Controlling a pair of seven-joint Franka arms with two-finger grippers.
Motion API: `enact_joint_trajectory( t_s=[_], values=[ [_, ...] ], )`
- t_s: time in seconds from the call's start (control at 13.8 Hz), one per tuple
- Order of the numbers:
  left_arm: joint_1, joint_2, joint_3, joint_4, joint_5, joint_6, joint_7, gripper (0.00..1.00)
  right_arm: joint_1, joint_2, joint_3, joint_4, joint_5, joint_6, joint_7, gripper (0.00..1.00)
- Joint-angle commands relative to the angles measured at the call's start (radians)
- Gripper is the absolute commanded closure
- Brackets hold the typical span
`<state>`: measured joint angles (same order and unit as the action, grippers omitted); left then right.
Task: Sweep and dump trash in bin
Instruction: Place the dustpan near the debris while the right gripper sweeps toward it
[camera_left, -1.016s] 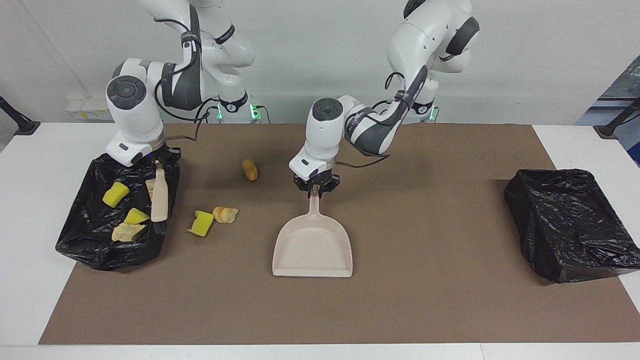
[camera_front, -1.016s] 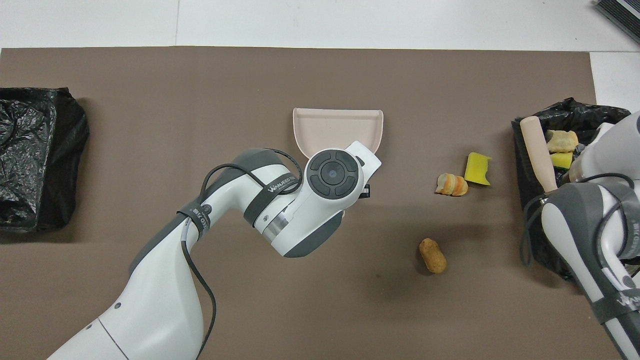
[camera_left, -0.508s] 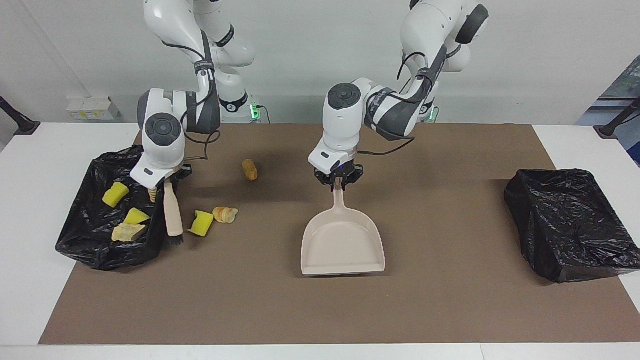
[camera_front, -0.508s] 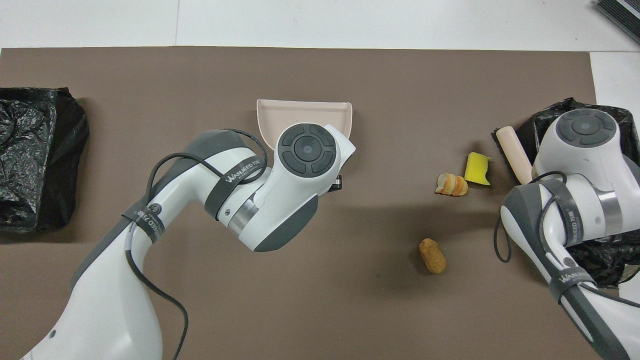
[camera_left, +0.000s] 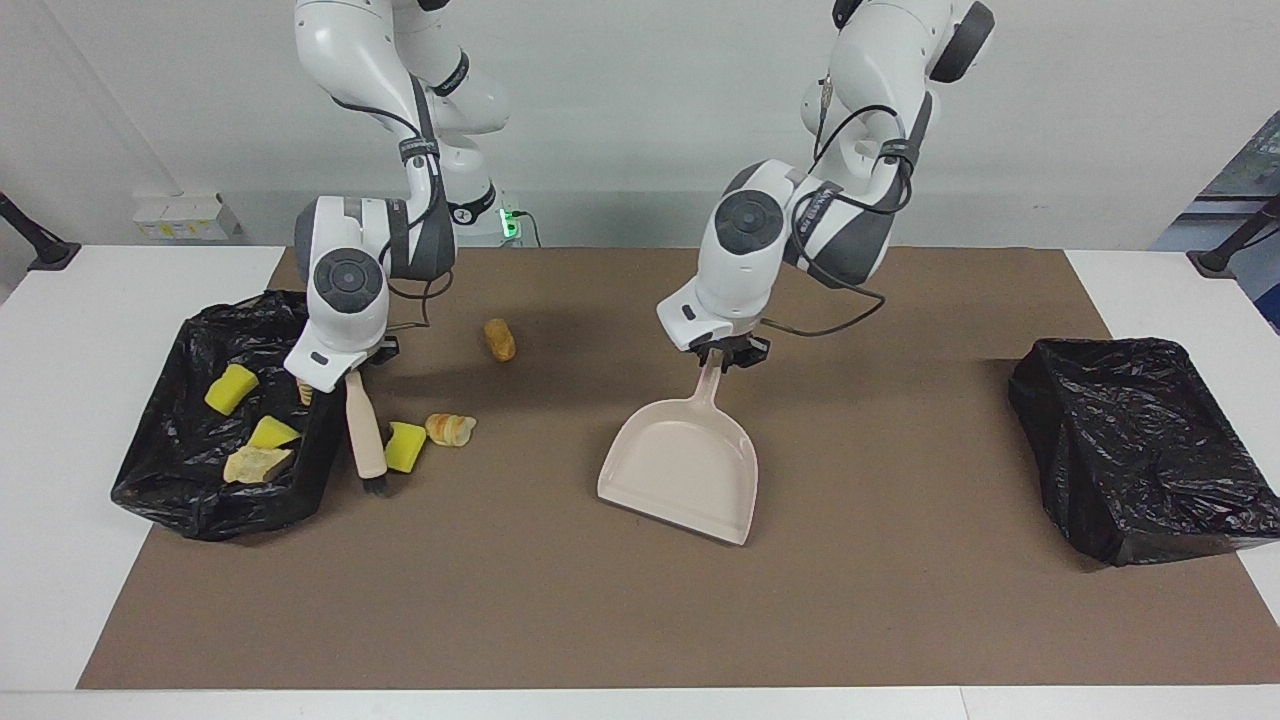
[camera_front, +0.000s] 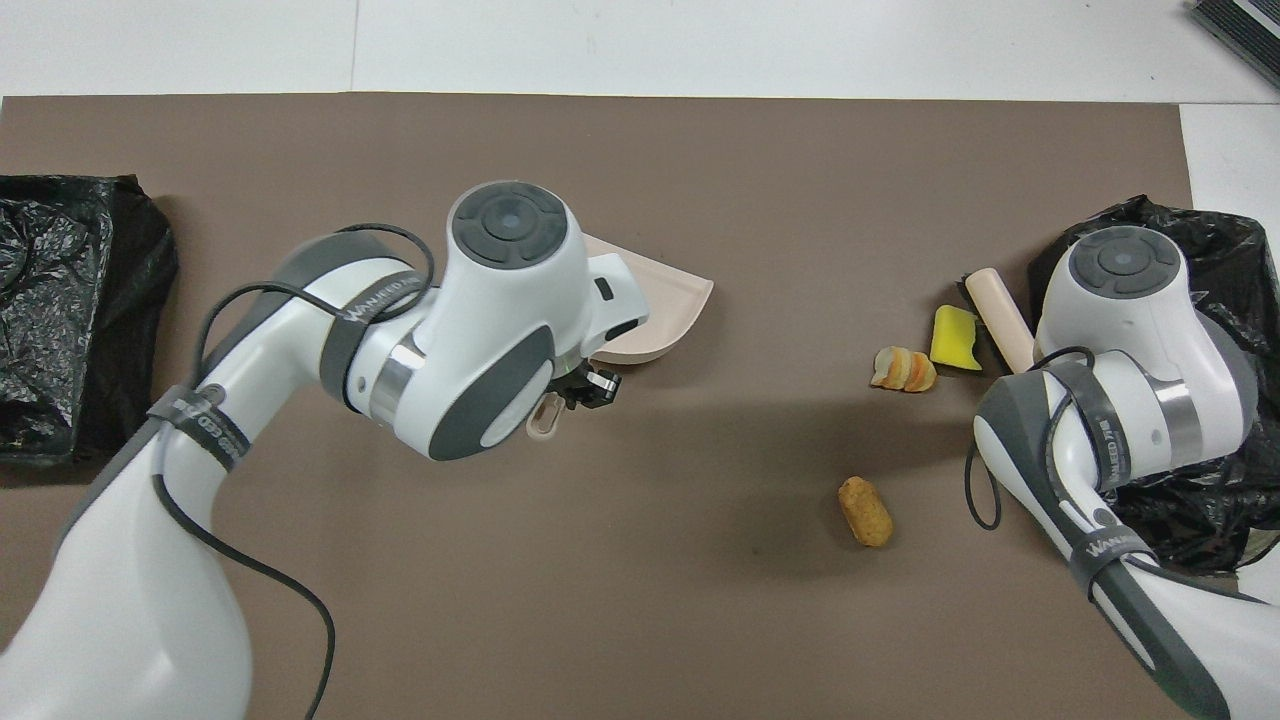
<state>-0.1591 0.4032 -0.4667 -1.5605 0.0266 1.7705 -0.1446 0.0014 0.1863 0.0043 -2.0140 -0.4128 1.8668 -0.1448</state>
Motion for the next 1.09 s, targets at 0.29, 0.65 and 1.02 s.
enact_joint_trajectory(
  t_s=[0.29,0.65,1.02],
  values=[
    [0.087,-0.046,0.0,-0.027,-0.053,-0.017,0.299,1.0,0.04,-0.013,0.003,-0.046,0.051,0.011,0.017,1.0],
    [0.089,-0.116,0.0,-0.128,0.053,-0.089,0.549,1.0,0.123,-0.034,0.003,-0.071,0.149,-0.023,0.131,1.0],
    [0.066,-0.181,-0.003,-0.233,0.128,-0.073,0.697,1.0,0.199,-0.057,0.003,-0.098,0.219,-0.028,0.24,1.0]
  ],
)
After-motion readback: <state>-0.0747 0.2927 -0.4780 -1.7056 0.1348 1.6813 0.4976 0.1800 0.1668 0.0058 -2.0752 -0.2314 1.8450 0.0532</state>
